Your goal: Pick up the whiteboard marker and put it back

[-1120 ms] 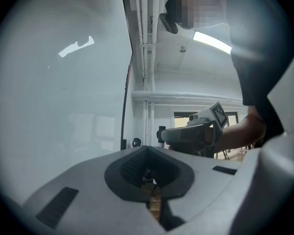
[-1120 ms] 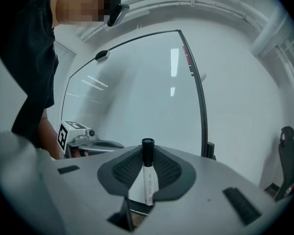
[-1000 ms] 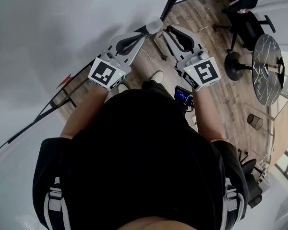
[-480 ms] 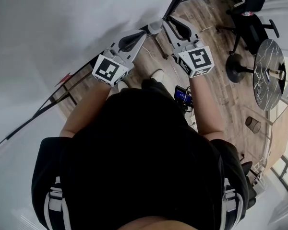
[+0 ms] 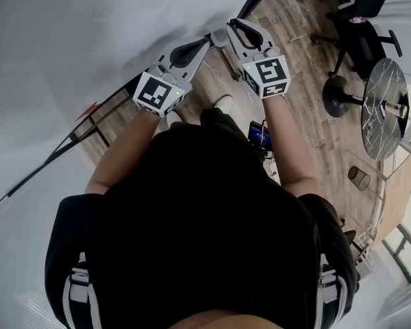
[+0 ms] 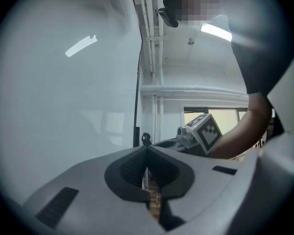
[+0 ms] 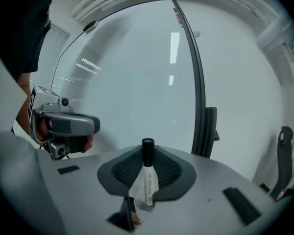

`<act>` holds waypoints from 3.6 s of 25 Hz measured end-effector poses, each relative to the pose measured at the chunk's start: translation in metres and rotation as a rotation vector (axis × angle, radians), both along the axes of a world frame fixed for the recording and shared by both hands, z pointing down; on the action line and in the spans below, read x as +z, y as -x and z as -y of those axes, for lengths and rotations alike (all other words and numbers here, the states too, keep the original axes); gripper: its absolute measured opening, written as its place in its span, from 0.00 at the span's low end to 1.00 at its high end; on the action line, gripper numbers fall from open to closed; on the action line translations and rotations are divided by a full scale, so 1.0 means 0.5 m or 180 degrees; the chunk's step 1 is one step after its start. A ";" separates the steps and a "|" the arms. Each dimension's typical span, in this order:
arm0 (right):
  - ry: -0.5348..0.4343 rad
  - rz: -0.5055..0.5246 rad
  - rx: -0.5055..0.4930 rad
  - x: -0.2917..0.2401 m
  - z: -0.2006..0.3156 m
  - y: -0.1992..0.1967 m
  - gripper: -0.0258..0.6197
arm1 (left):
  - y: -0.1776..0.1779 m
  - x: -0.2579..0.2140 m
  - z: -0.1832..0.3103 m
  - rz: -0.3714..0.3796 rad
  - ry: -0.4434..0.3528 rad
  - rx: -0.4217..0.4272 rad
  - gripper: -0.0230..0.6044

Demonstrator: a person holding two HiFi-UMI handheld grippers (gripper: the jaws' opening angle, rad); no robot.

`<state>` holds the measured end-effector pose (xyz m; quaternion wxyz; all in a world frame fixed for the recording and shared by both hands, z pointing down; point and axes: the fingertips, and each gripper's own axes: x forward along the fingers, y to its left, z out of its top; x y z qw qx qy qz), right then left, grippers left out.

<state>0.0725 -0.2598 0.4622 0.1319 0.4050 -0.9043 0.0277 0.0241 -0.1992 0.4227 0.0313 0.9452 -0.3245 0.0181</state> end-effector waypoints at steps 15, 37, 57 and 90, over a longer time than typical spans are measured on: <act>0.0200 -0.0086 -0.0119 0.087 0.029 0.014 0.14 | -0.007 0.019 0.036 -0.0055 0.0085 -0.0105 0.04; 0.0612 -0.0308 -0.0119 0.239 0.052 0.016 0.14 | -0.016 0.051 0.054 -0.0061 0.0202 -0.0156 0.04; 0.0599 -0.0292 -0.0046 0.208 0.052 0.014 0.16 | -0.002 0.033 0.051 -0.0029 0.0168 -0.0161 0.04; -0.0115 0.0386 -0.0018 -0.148 -0.227 -0.029 0.14 | -0.030 -0.059 -0.092 -0.0050 -0.0070 0.0317 0.04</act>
